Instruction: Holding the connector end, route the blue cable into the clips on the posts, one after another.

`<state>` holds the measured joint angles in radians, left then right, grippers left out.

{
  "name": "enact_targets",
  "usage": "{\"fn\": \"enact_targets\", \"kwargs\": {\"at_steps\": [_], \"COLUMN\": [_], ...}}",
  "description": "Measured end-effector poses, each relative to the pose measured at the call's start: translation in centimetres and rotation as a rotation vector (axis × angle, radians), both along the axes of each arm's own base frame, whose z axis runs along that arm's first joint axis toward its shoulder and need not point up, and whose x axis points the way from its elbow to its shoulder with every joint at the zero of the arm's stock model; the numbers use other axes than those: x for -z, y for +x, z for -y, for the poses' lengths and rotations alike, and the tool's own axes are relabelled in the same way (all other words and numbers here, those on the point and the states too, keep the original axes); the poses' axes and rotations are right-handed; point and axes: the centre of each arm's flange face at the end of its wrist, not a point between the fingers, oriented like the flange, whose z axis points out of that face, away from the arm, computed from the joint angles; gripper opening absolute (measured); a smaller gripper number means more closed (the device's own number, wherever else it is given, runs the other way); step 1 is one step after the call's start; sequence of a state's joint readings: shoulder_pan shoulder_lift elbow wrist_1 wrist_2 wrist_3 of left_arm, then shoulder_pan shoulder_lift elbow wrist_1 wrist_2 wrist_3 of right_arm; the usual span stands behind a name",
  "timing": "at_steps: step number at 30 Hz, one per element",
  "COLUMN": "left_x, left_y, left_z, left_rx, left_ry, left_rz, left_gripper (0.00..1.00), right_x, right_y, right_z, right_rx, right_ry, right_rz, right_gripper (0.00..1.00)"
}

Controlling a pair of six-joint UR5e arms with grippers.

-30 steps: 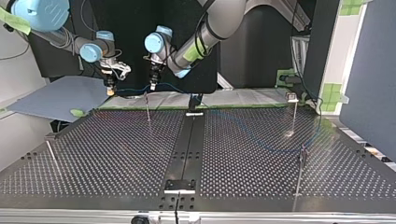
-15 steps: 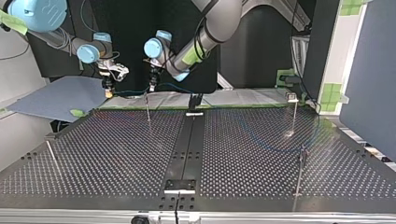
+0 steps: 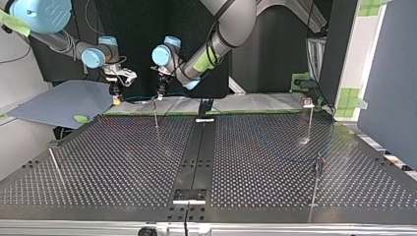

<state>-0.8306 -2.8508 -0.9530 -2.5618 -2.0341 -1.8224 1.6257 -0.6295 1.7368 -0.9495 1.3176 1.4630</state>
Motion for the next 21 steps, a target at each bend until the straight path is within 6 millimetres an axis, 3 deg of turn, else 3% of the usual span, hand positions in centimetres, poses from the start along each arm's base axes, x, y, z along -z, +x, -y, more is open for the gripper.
{"fn": "enact_targets", "kwargs": {"at_steps": [6, 12, 21], "left_x": [0.1, 2.1, 2.5], "left_y": [-0.3, -0.4, 1.1], "left_z": [0.1, -0.4, -1.2], "left_rx": [0.008, 0.019, 0.013], "left_ry": [0.005, 0.016, 0.003], "left_rz": [-0.005, -0.026, -0.027], "left_gripper": [0.00, 0.00, 0.00], "right_x": [-0.1, -0.1, -0.1], "right_y": [0.1, 0.2, 0.5], "right_z": [0.1, 0.3, 0.4], "right_rx": [-0.004, -0.006, -0.018], "right_ry": [-0.005, -0.015, -0.030], "right_rz": [0.005, 0.005, 0.012], "right_gripper": [0.00, 0.00, 0.00]}}
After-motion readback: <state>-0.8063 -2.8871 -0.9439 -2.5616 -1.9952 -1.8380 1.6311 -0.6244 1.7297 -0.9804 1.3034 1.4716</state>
